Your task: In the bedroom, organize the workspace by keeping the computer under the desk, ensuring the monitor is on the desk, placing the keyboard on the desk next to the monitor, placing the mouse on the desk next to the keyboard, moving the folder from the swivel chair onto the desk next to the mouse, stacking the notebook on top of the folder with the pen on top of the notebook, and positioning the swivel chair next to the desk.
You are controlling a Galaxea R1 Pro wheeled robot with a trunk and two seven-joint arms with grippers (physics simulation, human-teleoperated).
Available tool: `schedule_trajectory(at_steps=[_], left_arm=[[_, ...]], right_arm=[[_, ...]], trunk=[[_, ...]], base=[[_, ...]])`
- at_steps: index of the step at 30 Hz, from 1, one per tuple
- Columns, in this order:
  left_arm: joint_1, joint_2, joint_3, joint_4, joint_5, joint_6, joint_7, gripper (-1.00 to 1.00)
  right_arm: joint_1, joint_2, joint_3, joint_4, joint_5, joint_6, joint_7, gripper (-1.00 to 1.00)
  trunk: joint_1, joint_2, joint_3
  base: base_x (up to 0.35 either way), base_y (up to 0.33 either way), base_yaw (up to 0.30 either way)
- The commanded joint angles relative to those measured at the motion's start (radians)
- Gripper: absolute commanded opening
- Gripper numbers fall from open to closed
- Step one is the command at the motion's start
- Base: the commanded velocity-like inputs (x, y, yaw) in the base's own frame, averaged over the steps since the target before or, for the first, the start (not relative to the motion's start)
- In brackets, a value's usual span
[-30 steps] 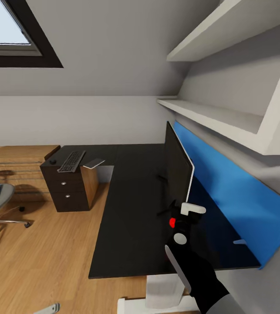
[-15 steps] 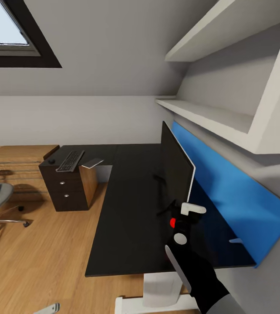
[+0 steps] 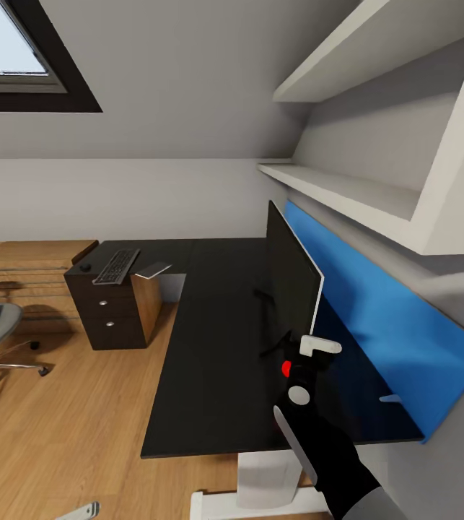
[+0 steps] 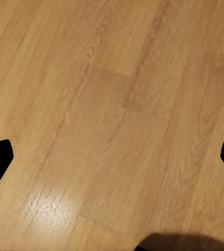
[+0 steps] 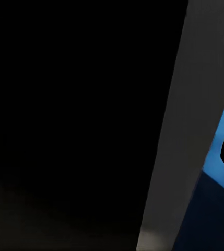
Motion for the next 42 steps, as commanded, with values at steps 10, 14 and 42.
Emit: schedule_trajectory(at_steps=[10,14,42], left_arm=[[0.000,0.000,0.000,-0.003,-0.007,0.006,0.002,1.00],[0.000,0.000,0.000,-0.002,-0.007,0.006,0.002,1.00],[0.000,0.003,0.001,0.001,-0.006,0.009,0.002,1.00]], right_arm=[[-0.001,-0.001,0.002,-0.003,-0.004,0.004,-0.007,1.00],[-0.001,-0.001,0.002,-0.002,-0.004,0.004,-0.006,1.00],[-0.001,-0.001,0.002,0.008,-0.009,0.004,-0.006,1.00]], trunk=[[0.000,-0.001,-0.001],[0.000,-0.001,-0.001],[0.000,-0.001,-0.001]], base=[[0.000,0.000,0.000],[-0.110,0.000,0.000],[-0.325,0.000,0.000]])
